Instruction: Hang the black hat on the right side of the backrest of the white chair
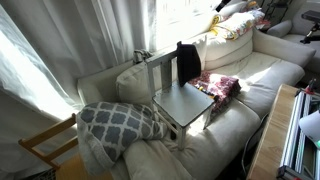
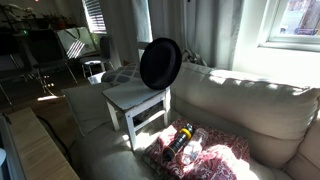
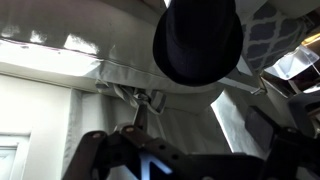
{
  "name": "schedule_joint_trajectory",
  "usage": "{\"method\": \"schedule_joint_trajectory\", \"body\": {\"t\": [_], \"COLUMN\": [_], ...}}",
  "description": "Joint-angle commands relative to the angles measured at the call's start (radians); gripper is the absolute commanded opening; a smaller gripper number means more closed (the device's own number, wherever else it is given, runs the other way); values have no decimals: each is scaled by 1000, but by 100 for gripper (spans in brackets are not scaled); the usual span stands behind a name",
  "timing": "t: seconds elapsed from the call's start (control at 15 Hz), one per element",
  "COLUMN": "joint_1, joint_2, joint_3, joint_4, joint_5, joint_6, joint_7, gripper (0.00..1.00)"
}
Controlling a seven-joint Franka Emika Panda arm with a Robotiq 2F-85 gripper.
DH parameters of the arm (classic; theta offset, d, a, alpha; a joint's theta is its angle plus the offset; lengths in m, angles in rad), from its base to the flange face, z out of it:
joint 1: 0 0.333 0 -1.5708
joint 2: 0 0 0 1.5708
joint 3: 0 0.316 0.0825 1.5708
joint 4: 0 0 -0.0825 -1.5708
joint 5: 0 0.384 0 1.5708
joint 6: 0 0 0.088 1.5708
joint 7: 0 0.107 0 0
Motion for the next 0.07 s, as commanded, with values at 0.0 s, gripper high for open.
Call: {"method": "schedule_joint_trajectory", "body": {"t": [0.0], "joint_1": [13], "joint_2": [0], "joint_3": [-13], "joint_4": [1], "joint_5": [-3], "joint_6": [-1], "joint_7": [3], "gripper": [100]}}
